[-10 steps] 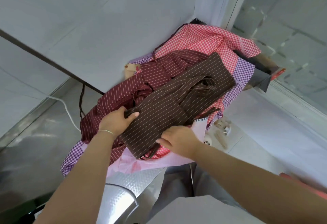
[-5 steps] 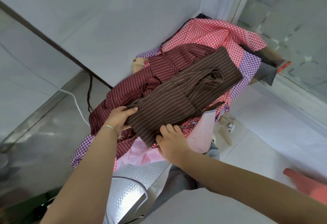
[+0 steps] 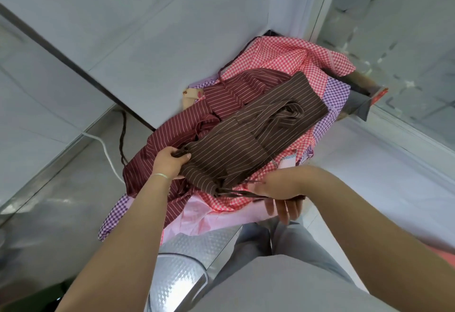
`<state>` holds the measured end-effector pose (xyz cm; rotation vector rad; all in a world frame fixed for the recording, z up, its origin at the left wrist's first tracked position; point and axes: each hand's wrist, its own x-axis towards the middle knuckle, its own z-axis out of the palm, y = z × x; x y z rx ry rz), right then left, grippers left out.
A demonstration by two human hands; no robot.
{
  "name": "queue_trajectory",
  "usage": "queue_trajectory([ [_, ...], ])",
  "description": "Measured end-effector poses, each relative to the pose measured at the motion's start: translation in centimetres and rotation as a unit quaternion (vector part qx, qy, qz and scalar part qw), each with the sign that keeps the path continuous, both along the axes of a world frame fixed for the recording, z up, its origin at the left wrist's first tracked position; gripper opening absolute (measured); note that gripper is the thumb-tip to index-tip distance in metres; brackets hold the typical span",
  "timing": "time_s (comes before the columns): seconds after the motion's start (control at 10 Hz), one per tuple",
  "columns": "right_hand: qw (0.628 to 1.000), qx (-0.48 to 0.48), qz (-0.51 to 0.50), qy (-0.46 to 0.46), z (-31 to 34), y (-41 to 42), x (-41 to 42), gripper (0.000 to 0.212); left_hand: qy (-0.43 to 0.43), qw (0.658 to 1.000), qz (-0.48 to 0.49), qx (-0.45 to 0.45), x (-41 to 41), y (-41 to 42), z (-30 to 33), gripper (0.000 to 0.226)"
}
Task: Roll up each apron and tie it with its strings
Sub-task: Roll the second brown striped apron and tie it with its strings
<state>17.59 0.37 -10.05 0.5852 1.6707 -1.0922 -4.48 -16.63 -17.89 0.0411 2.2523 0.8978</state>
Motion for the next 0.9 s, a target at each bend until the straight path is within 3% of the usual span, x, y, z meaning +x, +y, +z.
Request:
queue_trajectory([
  [0.1,0.999,0.025,0.013,-0.039,-0.8,-1.5,2.0,0.040,0.006,1.000,-0.015,-0.006,0.0,0.2,0.3,0.026],
  [0.2,0.985,0.072,0.151,-0.045,-1.4,-4.0,3.5,0.017,0.019,0.998,-0.056,-0.026,-0.1,0.5,1.0,0.032],
  [0.3,0.962,0.192,0.166,0.099,-3.3,-4.3,1.6,0.026,0.046,0.990,-0.122,-0.050,-0.3,0.8,1.9,0.036],
  [0.4,0.856,0.328,0.006,0.399,-4.4,-3.9,-0.9,0.037,0.052,0.983,-0.166,-0.055,-0.5,1.0,3.1,0.031],
  [0.5,0.856,0.313,0.114,0.395,-7.3,-3.4,-1.7,0.099,0.029,0.977,-0.199,-0.069,-0.5,1.5,4.6,0.025],
  [0.6,0.859,0.327,0.135,0.370,-10.4,-3.5,-1.5,0.113,-0.071,0.981,-0.181,-0.016,-0.1,2.8,6.6,0.029],
  [0.7,0.872,0.313,0.044,0.374,-11.6,-3.4,-2.0,0.104,-0.229,0.954,-0.110,0.156,0.6,4.5,8.3,0.047],
  [0.8,0.861,0.199,-0.199,0.424,-10.7,-3.4,-1.8,0.089,-0.293,0.916,-0.107,0.251,1.9,7.2,9.2,0.045],
  [0.9,0.790,0.068,-0.459,0.399,-6.9,-2.6,-1.0,0.069,-0.308,0.897,-0.109,0.298,3.2,10.8,10.4,0.035],
])
